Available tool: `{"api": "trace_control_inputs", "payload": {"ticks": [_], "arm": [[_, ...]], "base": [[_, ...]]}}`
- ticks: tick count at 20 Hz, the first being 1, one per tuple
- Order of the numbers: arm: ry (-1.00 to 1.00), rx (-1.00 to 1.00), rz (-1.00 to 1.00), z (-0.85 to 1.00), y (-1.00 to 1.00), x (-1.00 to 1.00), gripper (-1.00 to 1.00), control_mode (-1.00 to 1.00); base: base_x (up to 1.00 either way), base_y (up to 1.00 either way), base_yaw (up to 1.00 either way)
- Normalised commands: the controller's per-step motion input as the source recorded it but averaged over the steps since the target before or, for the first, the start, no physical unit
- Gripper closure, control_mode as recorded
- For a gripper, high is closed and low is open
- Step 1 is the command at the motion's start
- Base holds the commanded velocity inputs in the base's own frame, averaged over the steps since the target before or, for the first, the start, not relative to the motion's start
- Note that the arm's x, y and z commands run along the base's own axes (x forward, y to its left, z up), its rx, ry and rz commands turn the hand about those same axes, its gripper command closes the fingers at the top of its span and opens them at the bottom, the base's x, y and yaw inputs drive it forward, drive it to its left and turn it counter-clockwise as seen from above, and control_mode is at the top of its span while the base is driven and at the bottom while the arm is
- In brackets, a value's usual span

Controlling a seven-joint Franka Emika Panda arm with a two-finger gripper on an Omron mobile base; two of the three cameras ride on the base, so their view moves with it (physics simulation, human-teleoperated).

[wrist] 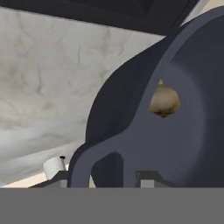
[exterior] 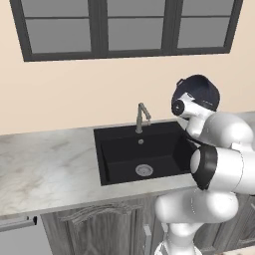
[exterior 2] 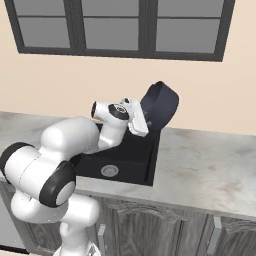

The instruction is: Dump the garlic from the pot into the sink. Then turn on the water and wash the garlic. Then turn off the water and put the garlic back in the pot.

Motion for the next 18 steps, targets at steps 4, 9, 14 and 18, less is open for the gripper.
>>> {"api": "trace_control_inputs", "payload": {"ticks": [4, 9, 14, 18], "arm": [[0.01, -0.1, 0.09, 0.08, 0.0, 0.0, 1.0, -1.0], [0.0, -0.04, 0.08, 0.0, -0.01, -0.01, 1.0, -1.0], [0.06, -0.14, 0.02, 0.17, 0.0, 0.0, 1.0, -1.0], [0.24, -0.23, 0.0, 0.3, 0.0, 0.0, 1.0, -1.0]], "base": [[0.0, 0.0, 0.0], [0.0, 0.0, 0.0], [0.0, 0.0, 0.0], [0.0, 0.0, 0.0]]}}
